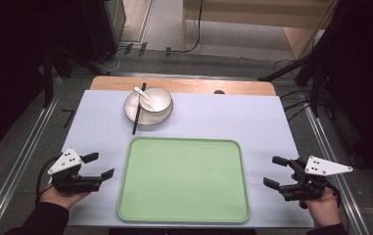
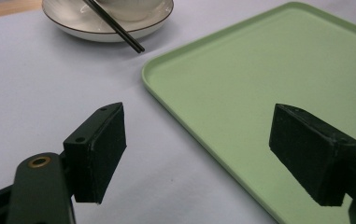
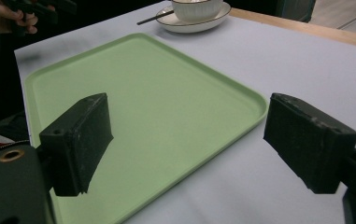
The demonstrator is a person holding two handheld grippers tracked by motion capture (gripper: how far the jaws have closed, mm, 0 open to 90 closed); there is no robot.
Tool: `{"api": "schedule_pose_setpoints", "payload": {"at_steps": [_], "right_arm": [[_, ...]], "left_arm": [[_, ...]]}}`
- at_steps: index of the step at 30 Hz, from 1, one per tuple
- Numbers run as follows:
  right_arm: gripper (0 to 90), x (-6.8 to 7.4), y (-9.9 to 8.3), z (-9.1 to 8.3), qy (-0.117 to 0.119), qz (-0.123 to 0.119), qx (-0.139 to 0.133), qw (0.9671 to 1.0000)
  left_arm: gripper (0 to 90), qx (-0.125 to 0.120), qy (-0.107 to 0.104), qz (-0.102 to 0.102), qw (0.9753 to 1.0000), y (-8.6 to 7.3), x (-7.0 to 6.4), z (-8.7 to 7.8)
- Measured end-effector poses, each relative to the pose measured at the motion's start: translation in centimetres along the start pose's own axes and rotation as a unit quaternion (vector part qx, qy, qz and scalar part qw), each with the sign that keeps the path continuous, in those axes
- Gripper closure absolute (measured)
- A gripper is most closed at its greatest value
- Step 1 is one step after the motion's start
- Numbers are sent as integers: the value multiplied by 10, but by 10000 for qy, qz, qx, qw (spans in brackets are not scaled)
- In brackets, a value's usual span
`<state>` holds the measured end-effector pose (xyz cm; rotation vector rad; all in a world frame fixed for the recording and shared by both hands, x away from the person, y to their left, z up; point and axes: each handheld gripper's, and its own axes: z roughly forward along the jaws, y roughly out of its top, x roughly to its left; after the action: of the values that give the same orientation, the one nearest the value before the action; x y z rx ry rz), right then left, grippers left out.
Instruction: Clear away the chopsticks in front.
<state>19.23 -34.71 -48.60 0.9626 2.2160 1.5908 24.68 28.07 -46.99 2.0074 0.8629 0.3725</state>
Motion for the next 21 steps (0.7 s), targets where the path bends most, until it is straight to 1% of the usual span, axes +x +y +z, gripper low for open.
{"api": "schedule_pose_setpoints", "payload": {"at_steps": [3, 5, 7, 10, 12, 13, 15, 17, 21], "right_arm": [[156, 0, 0, 0, -2, 15, 6, 10000], [156, 0, 0, 0, 3, 18, 3, 10000], [156, 0, 0, 0, 10, 16, 0, 10000], [156, 0, 0, 0, 13, 11, -3, 10000], [156, 0, 0, 0, 22, 3, 6, 10000], [156, 0, 0, 0, 20, 13, 11, 10000], [156, 0, 0, 0, 24, 16, 10, 10000], [156, 0, 0, 0, 27, 15, 14, 10000], [156, 0, 0, 1, 30, 17, 25, 10000]], "left_arm": [[215, 18, -36, -6, 10000, 0, 0, 0], [224, -21, -85, 5, 10000, 0, 0, 0], [224, -26, -90, 4, 10000, 0, -1, 0], [226, -21, -141, -65, 9999, -1, 0, 0], [225, -63, -172, -43, 9998, -1, 0, -1], [224, -116, -125, -40, 9998, -1, 0, -1], [224, -140, -132, -26, 9998, -1, 0, -1], [217, -107, -97, -68, 9999, -1, 1, 0], [215, -115, -125, -93, 9998, -1, 2, 0]]}}
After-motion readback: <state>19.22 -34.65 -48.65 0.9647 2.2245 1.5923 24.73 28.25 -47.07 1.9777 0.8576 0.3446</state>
